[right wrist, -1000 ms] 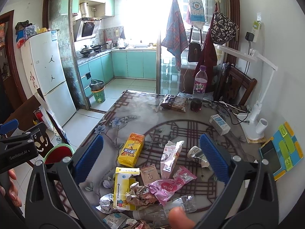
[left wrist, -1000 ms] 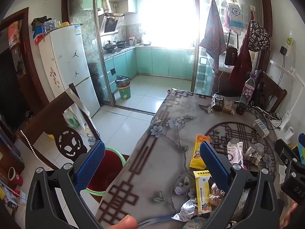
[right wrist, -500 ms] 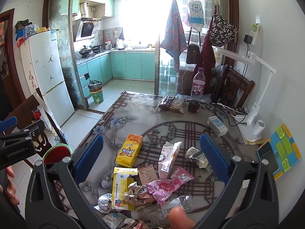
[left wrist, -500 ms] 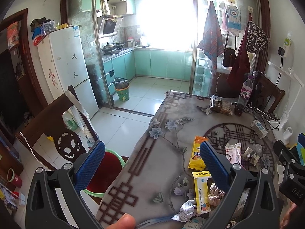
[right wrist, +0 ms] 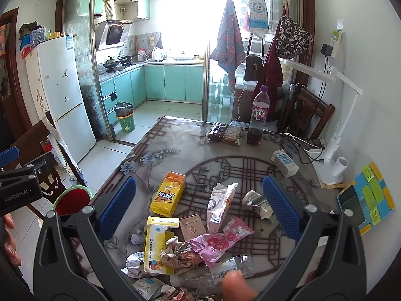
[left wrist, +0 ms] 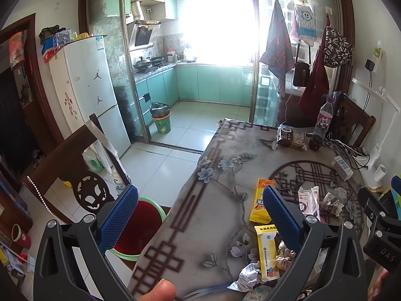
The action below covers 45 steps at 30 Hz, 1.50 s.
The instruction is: Collect trash
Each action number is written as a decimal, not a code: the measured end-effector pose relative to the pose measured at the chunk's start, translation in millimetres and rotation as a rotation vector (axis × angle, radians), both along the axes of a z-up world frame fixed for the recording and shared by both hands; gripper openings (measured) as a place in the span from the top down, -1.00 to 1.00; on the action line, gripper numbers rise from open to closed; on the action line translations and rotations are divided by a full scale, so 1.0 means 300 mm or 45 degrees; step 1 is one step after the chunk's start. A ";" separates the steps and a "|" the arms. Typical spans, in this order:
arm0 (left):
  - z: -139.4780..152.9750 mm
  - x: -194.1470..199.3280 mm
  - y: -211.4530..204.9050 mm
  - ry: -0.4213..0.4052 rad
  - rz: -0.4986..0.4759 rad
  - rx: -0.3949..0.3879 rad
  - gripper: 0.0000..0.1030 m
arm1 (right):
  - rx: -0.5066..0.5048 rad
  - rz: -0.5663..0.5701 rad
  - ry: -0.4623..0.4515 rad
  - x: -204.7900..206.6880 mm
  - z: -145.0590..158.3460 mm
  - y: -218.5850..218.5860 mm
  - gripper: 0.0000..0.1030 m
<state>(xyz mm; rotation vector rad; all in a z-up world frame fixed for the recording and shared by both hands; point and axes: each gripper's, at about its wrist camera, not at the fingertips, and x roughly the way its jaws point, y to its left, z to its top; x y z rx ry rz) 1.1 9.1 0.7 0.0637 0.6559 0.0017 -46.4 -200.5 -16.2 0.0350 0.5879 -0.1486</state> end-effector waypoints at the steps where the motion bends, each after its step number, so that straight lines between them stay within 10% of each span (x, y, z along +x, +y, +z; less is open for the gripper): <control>1: 0.000 0.002 0.000 0.000 0.001 0.002 -0.86 | -0.002 0.000 -0.001 0.001 -0.002 0.002 -0.94; 29: -0.050 0.071 0.017 0.030 0.009 0.016 -0.86 | 0.065 -0.027 0.048 0.060 -0.059 -0.034 -0.94; 33: -0.046 0.052 0.016 -0.088 -0.075 -0.061 -0.86 | 0.111 0.017 -0.024 0.057 -0.071 -0.087 -0.94; 37: -0.070 0.064 0.030 -0.097 -0.142 -0.167 -0.86 | 0.174 0.042 0.114 0.102 -0.147 -0.177 -0.94; 45: -0.213 0.112 -0.074 0.082 -0.342 0.002 -0.86 | 0.196 0.006 0.395 0.273 -0.378 -0.278 -0.94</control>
